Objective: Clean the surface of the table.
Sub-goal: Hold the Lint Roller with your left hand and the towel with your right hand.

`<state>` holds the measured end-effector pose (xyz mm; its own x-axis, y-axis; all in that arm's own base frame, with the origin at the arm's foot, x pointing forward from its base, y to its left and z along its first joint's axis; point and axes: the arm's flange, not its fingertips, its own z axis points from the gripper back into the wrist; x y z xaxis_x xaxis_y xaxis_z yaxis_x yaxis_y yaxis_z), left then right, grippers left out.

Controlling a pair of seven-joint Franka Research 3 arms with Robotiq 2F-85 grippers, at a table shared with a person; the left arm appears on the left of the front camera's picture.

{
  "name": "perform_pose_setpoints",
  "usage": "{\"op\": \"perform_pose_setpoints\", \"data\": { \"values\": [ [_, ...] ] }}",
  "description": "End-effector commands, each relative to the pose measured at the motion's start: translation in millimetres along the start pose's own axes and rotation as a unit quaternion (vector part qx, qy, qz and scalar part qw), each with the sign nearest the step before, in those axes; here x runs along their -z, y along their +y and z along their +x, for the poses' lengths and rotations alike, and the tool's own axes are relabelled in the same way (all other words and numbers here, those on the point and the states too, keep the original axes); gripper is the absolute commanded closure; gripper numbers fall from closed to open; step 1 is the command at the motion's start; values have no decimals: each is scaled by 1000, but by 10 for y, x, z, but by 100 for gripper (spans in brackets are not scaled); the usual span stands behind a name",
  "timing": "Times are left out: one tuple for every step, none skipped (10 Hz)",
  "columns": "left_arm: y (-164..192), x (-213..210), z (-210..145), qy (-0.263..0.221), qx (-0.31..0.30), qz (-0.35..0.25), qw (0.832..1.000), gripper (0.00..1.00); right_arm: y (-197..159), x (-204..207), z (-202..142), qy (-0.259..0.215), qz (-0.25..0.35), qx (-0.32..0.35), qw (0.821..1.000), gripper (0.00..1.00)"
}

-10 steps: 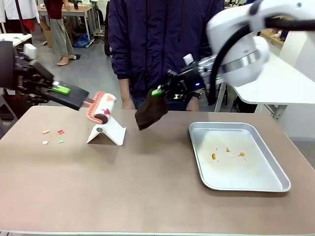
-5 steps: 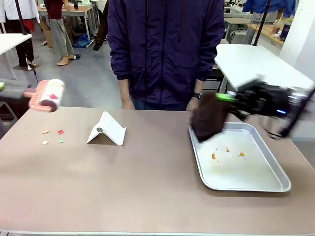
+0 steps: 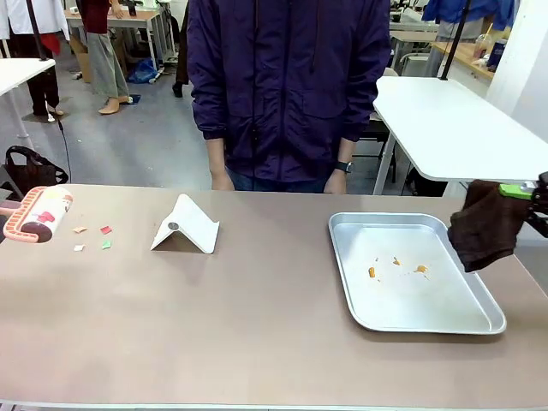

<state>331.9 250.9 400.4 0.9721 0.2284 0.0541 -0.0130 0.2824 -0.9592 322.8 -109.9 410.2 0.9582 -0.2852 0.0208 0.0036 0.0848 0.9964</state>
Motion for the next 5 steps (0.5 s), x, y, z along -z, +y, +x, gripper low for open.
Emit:
{"op": "perform_pose_setpoints", "data": {
  "values": [
    [62,-108,-178,-29,19,-40,999,100,18,24,-37,-4,-34,-4,999,100],
    [102,-117,-243,-24,23,-47,998,100,17,54,-34,-7,-48,-6,999,100],
    [98,-135,-288,-27,28,-38,999,100,45,101,-13,-12,-43,-22,999,100],
    [105,-178,-310,-28,23,-21,999,100,71,164,-6,-10,-56,-44,997,100],
    [142,-154,-216,-25,8,-27,999,100,-36,-14,33,-11,-37,-6,999,100]
  ]
}}
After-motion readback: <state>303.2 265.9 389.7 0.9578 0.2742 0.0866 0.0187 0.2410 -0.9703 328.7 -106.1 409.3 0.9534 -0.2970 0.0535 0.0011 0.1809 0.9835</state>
